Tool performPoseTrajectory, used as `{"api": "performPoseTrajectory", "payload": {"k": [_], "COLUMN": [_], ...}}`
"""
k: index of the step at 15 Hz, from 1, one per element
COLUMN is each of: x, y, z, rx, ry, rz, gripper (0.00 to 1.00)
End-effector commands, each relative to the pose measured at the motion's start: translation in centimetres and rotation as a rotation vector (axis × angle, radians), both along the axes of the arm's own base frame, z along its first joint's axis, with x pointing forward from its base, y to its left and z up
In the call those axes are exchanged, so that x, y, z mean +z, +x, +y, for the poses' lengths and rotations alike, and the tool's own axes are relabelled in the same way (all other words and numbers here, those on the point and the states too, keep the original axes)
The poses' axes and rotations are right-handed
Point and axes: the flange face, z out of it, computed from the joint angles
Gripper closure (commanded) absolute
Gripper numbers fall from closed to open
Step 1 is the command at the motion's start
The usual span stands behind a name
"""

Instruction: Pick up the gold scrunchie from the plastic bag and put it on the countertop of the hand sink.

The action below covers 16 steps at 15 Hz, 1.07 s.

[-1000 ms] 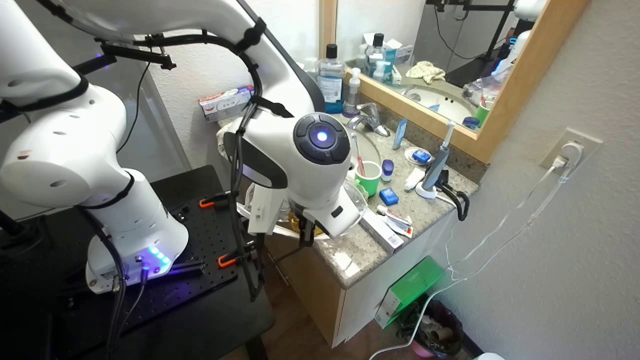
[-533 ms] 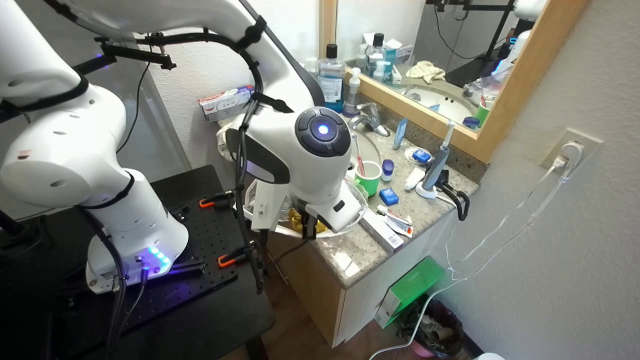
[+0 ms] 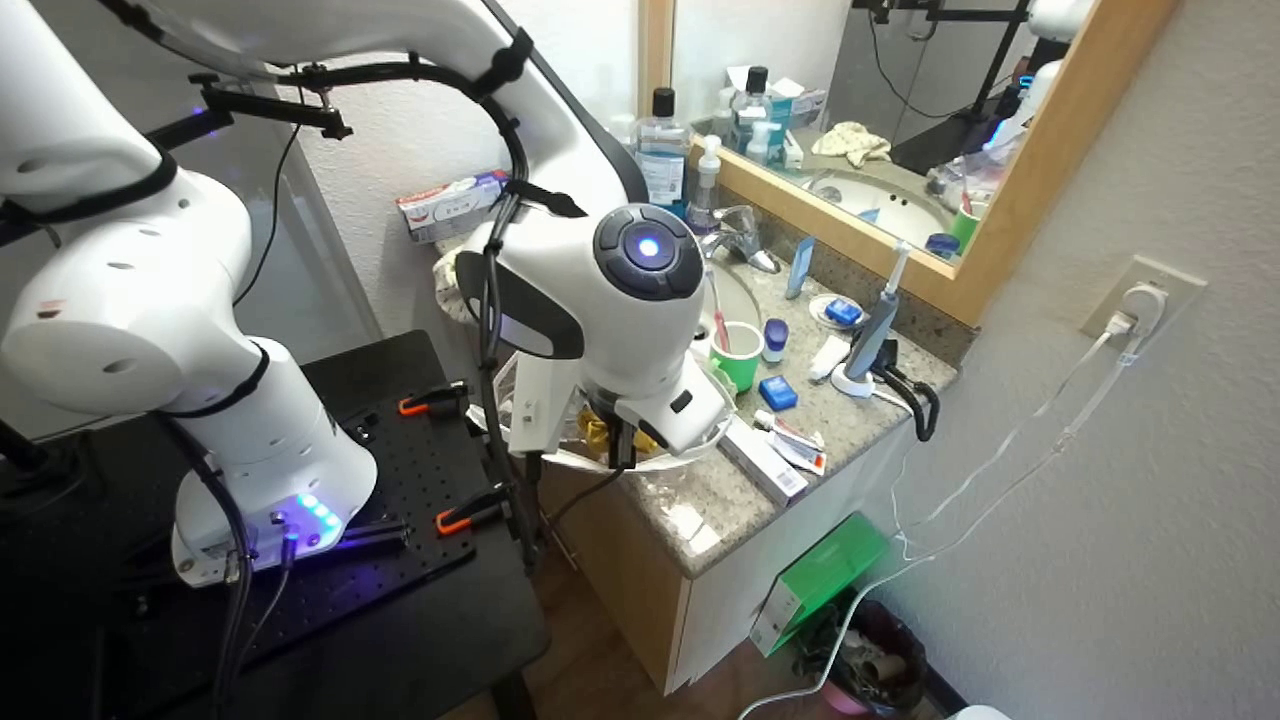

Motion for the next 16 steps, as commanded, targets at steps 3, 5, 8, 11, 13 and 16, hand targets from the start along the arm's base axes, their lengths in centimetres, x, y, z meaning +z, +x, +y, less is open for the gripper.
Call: {"api": "performPoseTrajectory", "payload": {"k": [3, 5, 8, 11, 13, 16], "x": [0.2, 0.3, 0.4, 0.6, 1.1, 1.8], "y": [0.0, -0.3, -0.7, -1.0, -1.7, -2.4], "z": [0.4, 0.2, -0.1, -0.5, -0.9, -1.3], "rx": [-0.001, 0.002, 0.001, 0.005, 0.011, 0.026], "ry": [-0.019, -0.016, -0.01, -0.006, -0.007, -0.013], "rz": [-0.018, -0.024, -0.032, -0.041, -0.059, -0.082], "gripper": [0.98, 0.97, 0.97, 0.97, 0.97, 0.97]}}
